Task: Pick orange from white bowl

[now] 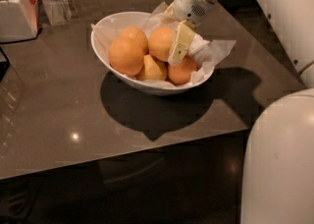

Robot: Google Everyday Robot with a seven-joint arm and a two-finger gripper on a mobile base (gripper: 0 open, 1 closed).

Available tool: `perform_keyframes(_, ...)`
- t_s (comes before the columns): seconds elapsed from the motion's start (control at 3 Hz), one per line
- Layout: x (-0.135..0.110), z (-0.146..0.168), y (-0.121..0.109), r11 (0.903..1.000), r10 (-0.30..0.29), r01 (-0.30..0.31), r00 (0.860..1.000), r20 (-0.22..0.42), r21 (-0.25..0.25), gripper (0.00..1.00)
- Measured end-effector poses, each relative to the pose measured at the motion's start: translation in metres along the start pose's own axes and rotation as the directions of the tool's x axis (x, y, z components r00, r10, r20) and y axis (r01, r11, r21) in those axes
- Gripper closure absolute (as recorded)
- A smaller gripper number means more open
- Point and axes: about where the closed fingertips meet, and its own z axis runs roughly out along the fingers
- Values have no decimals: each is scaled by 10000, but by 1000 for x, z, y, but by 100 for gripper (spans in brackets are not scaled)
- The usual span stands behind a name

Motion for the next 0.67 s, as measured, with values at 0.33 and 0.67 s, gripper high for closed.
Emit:
perform_keyframes(0.33, 2, 9, 0, 9984, 371, -354, 9986, 378, -439, 19)
perform_keyframes(0.67, 2, 9, 0, 9984, 373, -356, 9986, 381, -442, 42)
